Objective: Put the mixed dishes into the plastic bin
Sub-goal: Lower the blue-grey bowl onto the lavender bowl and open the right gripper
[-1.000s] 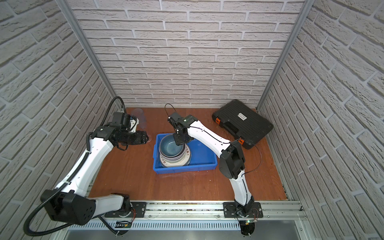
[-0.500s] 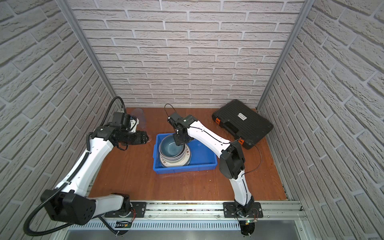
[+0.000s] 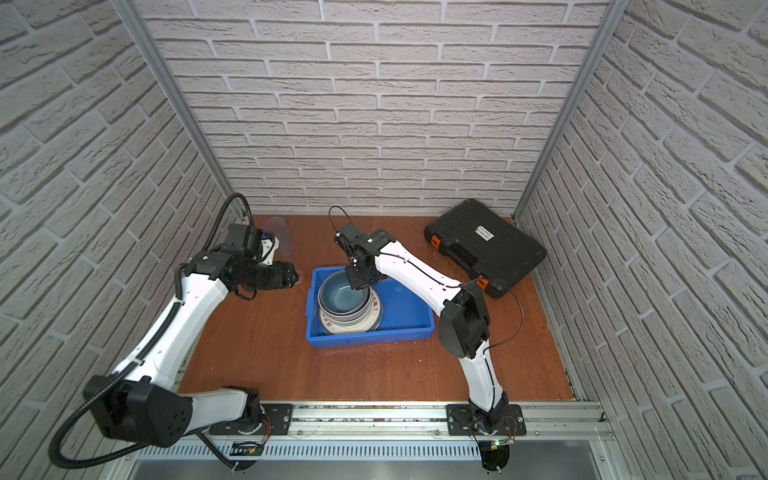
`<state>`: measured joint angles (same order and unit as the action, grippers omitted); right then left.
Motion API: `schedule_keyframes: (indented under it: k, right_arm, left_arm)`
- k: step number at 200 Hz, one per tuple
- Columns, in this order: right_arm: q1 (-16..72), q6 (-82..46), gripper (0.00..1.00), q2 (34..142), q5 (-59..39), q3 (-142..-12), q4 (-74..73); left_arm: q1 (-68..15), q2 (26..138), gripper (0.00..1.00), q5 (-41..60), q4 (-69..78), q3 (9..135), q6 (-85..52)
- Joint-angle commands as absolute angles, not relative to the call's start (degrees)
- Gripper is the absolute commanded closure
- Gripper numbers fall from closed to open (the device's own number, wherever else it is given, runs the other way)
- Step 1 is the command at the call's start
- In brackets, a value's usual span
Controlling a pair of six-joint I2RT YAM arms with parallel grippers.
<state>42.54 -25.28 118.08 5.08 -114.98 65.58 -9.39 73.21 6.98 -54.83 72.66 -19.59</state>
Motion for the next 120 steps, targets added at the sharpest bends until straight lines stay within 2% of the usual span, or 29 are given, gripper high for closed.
schedule_keyframes:
  k: [1,64,120]
  right_arm:
    - [43.3,-25.8,0.76,114.8,4.6,-116.5,64.5]
    - [43.4,-25.4,0.73,113.7,5.7,-116.4,65.2]
    - [43.2,-25.2,0.55,107.4,5.2,-112.0,60.2]
  left_arm:
    - [-9.2,73.6,0.16,7.6,-53.3,72.7,-19.4]
    - [-9.2,73.8,0.16,7.4,-53.0,72.3,-19.7]
    - [-9.1,74.3,0.16,5.3,-53.3,73.3,-19.9]
